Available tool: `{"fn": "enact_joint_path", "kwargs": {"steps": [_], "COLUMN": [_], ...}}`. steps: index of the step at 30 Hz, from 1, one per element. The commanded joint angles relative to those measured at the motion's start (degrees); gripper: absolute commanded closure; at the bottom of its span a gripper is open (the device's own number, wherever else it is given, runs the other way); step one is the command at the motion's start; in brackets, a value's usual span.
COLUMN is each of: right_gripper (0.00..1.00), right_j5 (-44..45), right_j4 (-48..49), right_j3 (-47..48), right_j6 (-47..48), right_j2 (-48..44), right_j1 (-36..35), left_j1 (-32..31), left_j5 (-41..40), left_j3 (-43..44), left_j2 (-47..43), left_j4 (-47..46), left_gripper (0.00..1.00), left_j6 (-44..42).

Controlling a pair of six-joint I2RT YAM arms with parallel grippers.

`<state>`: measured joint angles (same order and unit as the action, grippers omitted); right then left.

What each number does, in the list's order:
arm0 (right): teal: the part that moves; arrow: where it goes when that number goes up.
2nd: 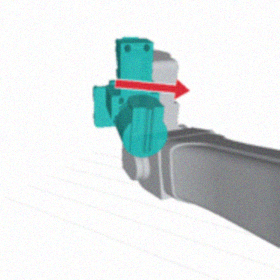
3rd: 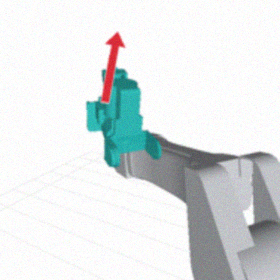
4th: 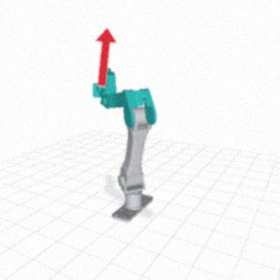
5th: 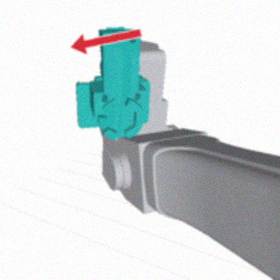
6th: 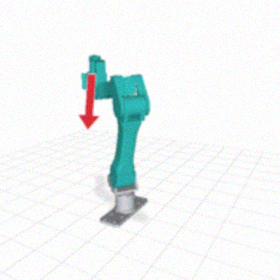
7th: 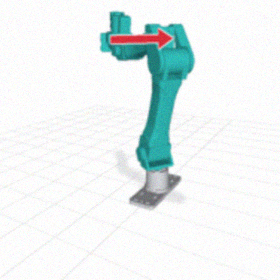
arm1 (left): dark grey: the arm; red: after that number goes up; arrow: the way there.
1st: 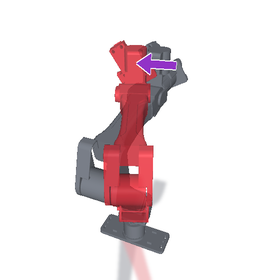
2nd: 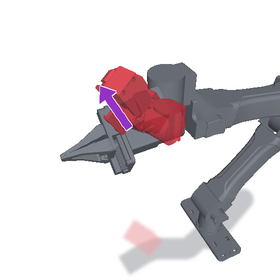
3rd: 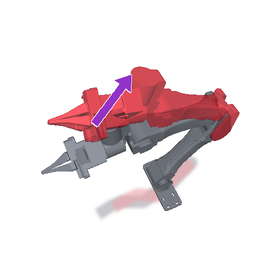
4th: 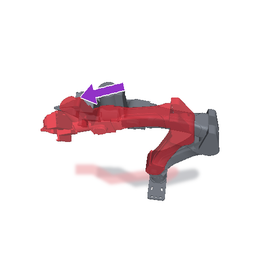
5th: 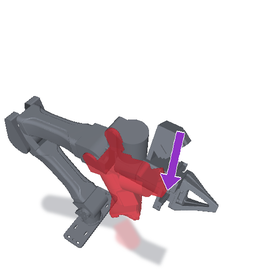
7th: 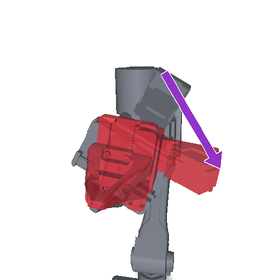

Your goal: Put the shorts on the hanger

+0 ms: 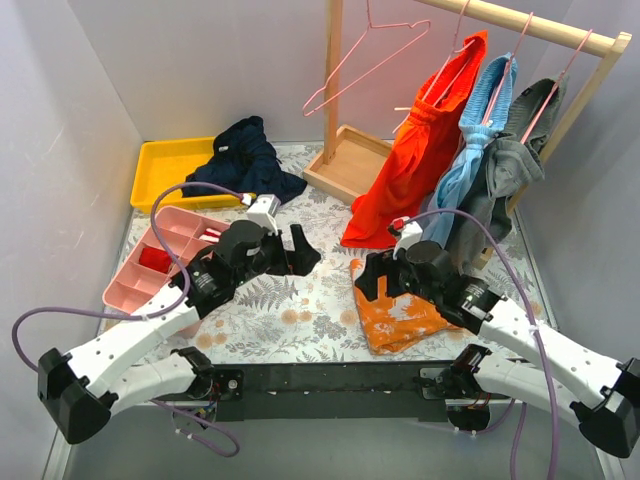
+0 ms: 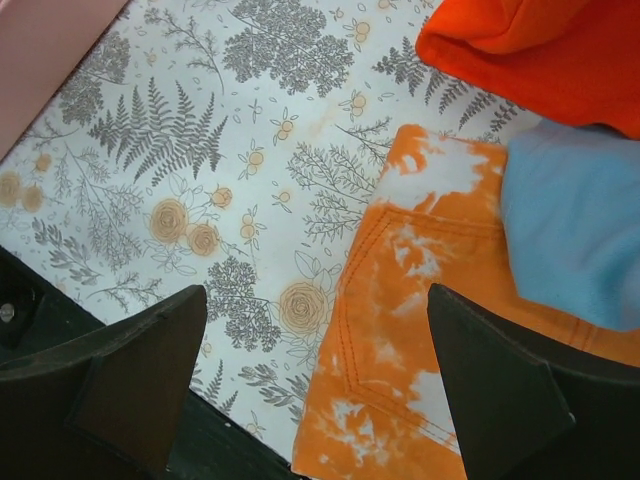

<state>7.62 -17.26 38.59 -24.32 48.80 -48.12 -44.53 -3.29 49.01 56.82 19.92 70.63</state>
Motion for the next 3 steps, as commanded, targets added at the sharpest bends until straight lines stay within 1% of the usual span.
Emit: {"fn": "enact_joint_path", "kwargs": {"steps": [1,3], "right_gripper": [0.01,0.01], "right_j5": [3.18,4.68], "right_j4": [5.65,5.57], "right_j3": [-2.02,-2.73], "right_j6": [-3.10,-3.98], "right_j2": [-0.98,-1.77], "right_j1": [0.13,0.13], "left_j1": [0.06,0.06], "left_j5": [-3.12,-4.97], "left_j3": [-0.85,-0.59], "left_j2": [-2.42,-2.06], "left_j4": [0.29,1.87], "left_gripper": [0.02,0.02], "left_j6": [2.05,3.19]}}
